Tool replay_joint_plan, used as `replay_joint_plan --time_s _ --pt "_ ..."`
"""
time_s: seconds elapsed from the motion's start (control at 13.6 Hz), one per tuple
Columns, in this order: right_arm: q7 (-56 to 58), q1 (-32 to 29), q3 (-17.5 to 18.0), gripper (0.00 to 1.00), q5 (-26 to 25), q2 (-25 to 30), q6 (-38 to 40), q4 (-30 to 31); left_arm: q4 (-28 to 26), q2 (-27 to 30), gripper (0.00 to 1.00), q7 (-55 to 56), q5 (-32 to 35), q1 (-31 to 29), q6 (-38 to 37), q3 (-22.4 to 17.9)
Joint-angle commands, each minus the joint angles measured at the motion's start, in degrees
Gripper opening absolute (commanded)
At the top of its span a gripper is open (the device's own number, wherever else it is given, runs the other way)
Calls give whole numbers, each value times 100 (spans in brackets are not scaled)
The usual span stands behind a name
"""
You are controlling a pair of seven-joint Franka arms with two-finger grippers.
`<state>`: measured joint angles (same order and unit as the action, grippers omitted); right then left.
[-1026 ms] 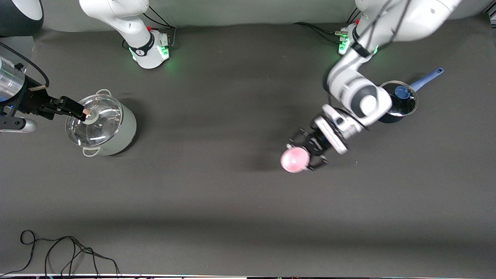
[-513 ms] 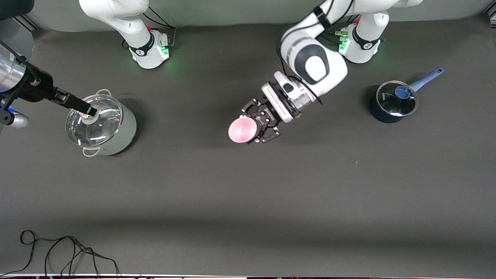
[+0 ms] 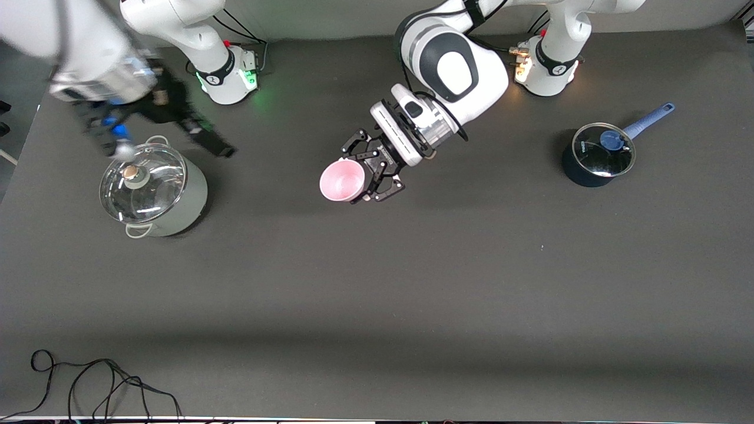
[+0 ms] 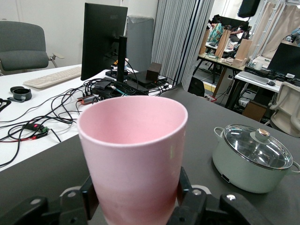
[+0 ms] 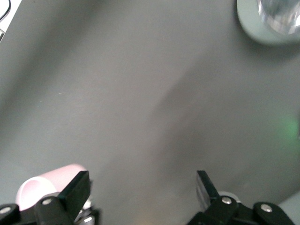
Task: Transfer pink cup from left to right arm
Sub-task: 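Reach the right gripper to the pink cup and grasp its side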
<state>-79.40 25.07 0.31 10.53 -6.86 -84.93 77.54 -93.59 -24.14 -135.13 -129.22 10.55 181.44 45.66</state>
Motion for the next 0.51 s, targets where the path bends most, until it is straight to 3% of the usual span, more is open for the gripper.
replay_joint_plan --time_s 0.0,0.15,0.44 --pt "-1451 339 -75 100 413 -912 47 -1134 192 -73 37 30 -86 132 146 -102" --pt "-1972 594 -75 100 432 -1378 -6 -1644 192 -65 37 48 -86 132 207 -102" --pt "-2518 824 -66 100 537 -1810 -496 -1778 192 -56 37 57 -86 132 225 -93"
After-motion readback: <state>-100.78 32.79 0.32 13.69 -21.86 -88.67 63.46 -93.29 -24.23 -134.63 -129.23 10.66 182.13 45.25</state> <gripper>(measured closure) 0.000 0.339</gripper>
